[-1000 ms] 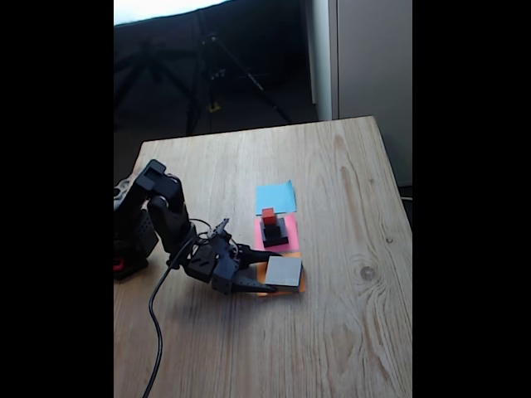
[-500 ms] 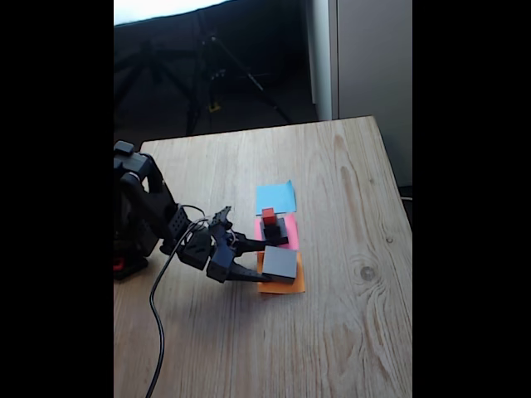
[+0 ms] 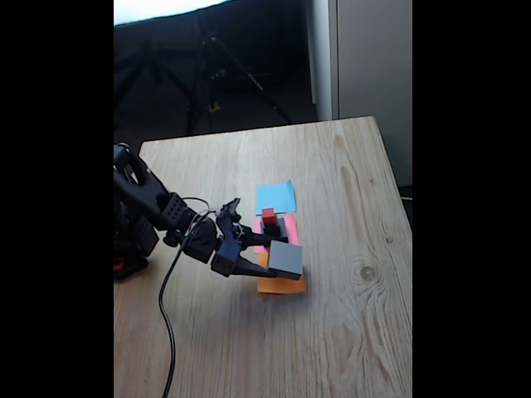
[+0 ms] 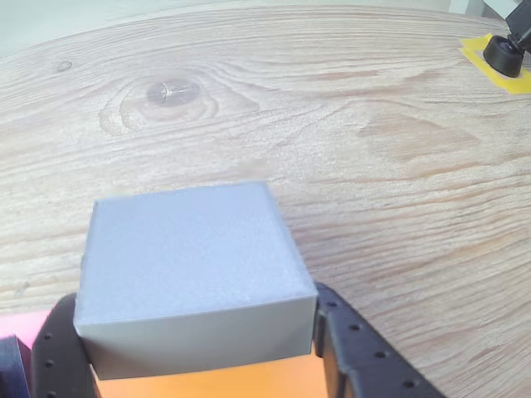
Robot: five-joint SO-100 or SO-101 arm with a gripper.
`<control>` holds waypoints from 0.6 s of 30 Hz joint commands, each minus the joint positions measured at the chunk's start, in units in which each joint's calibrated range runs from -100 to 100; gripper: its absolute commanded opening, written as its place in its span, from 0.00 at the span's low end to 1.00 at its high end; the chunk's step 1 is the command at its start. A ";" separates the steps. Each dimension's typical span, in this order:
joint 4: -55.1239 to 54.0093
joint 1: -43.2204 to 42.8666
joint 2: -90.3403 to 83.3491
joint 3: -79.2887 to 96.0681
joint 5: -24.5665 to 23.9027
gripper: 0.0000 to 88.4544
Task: Tower of hanoi
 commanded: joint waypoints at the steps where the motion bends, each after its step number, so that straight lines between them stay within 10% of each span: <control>1: 14.87 0.53 -9.04 -8.55 0.00 0.18; 10: 72.66 0.03 -18.20 -48.55 0.00 0.17; 18: 91.60 -4.82 -20.92 -68.37 0.00 0.17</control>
